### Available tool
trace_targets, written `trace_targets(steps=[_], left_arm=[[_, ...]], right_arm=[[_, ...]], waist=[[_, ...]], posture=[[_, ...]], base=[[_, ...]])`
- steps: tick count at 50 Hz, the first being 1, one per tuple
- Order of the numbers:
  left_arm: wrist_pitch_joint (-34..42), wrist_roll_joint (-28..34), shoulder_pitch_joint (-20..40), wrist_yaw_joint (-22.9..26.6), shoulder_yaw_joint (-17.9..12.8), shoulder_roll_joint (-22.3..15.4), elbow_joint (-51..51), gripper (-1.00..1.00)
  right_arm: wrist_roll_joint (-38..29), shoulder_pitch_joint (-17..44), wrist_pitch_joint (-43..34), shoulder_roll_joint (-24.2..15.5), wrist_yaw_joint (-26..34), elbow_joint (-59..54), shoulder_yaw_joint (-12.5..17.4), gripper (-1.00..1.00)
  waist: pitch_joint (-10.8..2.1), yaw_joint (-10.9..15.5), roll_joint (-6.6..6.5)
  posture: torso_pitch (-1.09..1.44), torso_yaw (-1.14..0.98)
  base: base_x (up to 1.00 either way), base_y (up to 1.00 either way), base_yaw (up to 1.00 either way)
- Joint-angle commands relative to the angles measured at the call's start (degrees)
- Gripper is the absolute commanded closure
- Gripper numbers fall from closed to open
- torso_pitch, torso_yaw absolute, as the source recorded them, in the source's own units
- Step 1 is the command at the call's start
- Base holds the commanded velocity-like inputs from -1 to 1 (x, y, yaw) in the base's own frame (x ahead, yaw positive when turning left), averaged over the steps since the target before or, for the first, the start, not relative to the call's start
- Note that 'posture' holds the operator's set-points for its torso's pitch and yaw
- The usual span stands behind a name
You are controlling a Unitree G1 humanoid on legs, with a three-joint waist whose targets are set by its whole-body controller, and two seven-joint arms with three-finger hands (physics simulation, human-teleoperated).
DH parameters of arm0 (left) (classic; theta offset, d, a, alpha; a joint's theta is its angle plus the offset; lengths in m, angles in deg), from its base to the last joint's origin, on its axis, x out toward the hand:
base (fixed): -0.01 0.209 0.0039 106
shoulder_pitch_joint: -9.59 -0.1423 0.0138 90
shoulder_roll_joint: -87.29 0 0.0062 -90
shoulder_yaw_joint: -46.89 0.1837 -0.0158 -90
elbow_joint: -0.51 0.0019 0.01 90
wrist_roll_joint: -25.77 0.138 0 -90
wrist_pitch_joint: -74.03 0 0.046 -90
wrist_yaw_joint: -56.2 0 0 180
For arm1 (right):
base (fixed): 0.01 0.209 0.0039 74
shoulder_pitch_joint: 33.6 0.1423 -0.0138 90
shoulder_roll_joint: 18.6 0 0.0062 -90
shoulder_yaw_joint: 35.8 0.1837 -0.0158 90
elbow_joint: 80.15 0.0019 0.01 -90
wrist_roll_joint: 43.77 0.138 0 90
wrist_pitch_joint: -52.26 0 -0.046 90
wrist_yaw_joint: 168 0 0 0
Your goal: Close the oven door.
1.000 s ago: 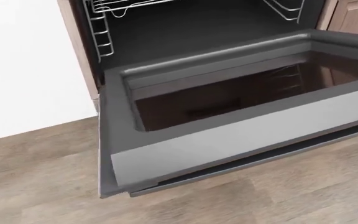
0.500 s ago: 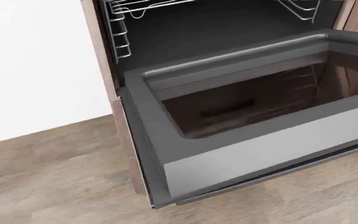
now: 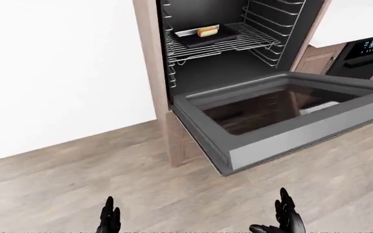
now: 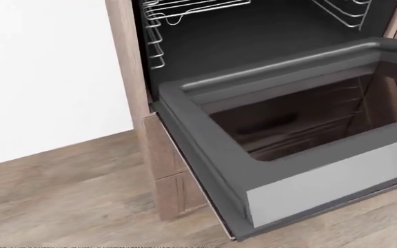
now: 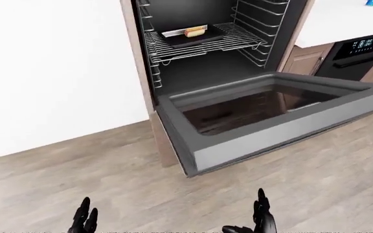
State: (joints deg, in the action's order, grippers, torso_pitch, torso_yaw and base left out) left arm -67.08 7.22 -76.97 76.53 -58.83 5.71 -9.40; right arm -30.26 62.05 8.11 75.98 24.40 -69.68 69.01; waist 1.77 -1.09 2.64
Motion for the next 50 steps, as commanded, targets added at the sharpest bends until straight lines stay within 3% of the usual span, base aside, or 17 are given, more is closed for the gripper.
trace_targets(steps=[1, 3, 5, 6, 7, 8, 10, 20, 21, 22, 24, 26, 33, 36, 37, 39, 50], left_arm=[[-1.78, -0.58, 0.59, -0.25, -0.46, -1.06, -1.27, -1.0], [-1.73, -0.62, 0.68, -0.24, -0.48, -1.08, -1.31, -1.0], [-1.73, -0.66, 0.72, -0.23, -0.49, -1.09, -1.32, -1.0], [-1.75, -0.62, 0.72, -0.27, -0.46, -1.08, -1.31, -1.0], [-1.78, -0.57, 0.7, -0.32, -0.41, -1.02, -1.3, -1.0], [-1.77, -0.58, 0.69, -0.3, -0.4, -0.99, -1.31, -1.0], [-1.79, -0.54, 0.7, -0.39, -0.35, -0.96, -1.34, -1.0], [-1.88, -0.59, 0.59, -0.38, -0.29, -0.9, -1.32, -1.0], [-1.87, -0.57, 0.59, -0.38, -0.28, -0.91, -1.31, -1.0], [-1.85, -0.54, 0.6, -0.4, -0.27, -0.91, -1.31, -1.0], [-1.84, -0.58, 0.6, -0.36, -0.3, -0.92, -1.32, -1.0], [-1.87, -0.53, 0.52, -0.4, -0.27, -0.89, -1.3, -1.0], [-1.73, -0.58, 0.53, -0.27, -0.3, -0.9, -1.3, -1.0], [-1.72, -0.58, 0.53, -0.27, -0.31, -0.93, -1.31, -1.0], [-1.72, -0.61, 0.52, -0.26, -0.31, -0.91, -1.32, -1.0], [-1.72, -0.6, 0.52, -0.27, -0.28, -0.9, -1.32, -1.0], [-1.62, -0.58, 0.6, -0.24, -0.27, -0.93, -1.32, -1.0]], right_arm=[[-0.1, 0.8, 1.52, -0.18, 0.26, 1.17, -0.06, -1.0], [-0.07, 0.79, 1.53, -0.19, 0.33, 1.17, -0.04, -1.0], [-0.07, 0.75, 1.54, -0.21, 0.31, 1.16, -0.03, -1.0], [-0.05, 0.83, 1.48, -0.21, 0.32, 1.19, -0.02, -1.0], [-0.03, 0.92, 1.43, -0.22, 0.31, 1.21, -0.02, -1.0], [-0.01, 0.94, 1.44, -0.22, 0.34, 1.22, -0.03, -1.0], [0.06, 0.91, 1.44, -0.24, 0.4, 1.21, 0.01, -1.0], [0.18, 0.82, 1.87, -0.14, 0.92, 1.22, -0.06, -1.0], [0.16, 0.78, 2.02, -0.14, 1.04, 1.2, -0.07, -1.0], [-0.07, 0.73, 2.43, -0.16, 1.1, 1.17, -0.18, -1.0], [0.11, 0.77, 2.39, -0.17, 1.29, 1.16, 0.01, -1.0], [-0.11, 0.68, 2.33, -0.11, 1.49, 1.12, -0.09, -1.0], [-1.31, 0.6, 2.61, -0.15, 0.75, 1.06, -0.37, -1.0], [-4.69, 0.39, 4.36, -0.51, -4.12, 0.88, -1.66, -1.0], [-4.56, 0.34, 4.18, -0.44, -3.2, 0.9, -1.29, -1.0], [-5.5, 0.05, 7.83, -0.36, -5.06, 0.9, -0.94, -1.0], [-5.48, -0.05, 6.36, -0.56, -4.03, 0.88, 0.27, -1.0]], waist=[[-0.25, 0.19, -0.25], [0.05, 0.21, -1.78], [-0.07, 0.23, -4.2], [-0.46, 0.32, -6.04], [-1.29, 0.66, -8.81], [-0.88, 0.98, -6.11], [-0.39, 1.34, -5.83], [0.07, 0.81, 0.0], [0.74, 0.94, 0.48], [0.35, 1.24, 0.36], [-0.16, 1.58, 1.82], [0.14, 1.77, 0.77], [-1.12, 1.61, -0.71], [-1.4, 1.44, -1.19], [-1.48, 1.4, -1.33], [-1.64, 1.29, -1.53], [-1.71, 0.87, -1.64]], posture=[[0.0, 0.0], [0.0, 0.0], [0.0, 0.0], [0.0, 0.0], [0.0, 0.0], [0.0, 0.0], [0.0, 0.0], [0.0, 0.0], [0.0, 0.0], [0.0, 0.0], [0.0, 0.0], [0.0, 0.0], [0.0, 0.0], [0.0, 0.0], [0.0, 0.0], [0.0, 0.0], [0.0, 0.0]], base=[[0.0, 0.35, 0.0], [0.0, 0.35, 0.0], [0.0, 0.35, 0.0], [0.0, 0.35, 0.0], [0.0, 0.34, 0.0], [0.0, 0.34, 0.0], [0.0, 0.35, 0.0], [0.0, 0.32, 0.0], [0.0, 0.0, 0.0], [0.0, 0.0, 0.0], [0.0, 0.0, 0.0], [0.0, 0.0, 0.0], [0.0, 0.0, 0.0], [0.0, 0.0, 0.0], [0.0, 0.0, 0.0], [0.0, 0.0, 0.0], [0.0, 0.0, 0.0]])
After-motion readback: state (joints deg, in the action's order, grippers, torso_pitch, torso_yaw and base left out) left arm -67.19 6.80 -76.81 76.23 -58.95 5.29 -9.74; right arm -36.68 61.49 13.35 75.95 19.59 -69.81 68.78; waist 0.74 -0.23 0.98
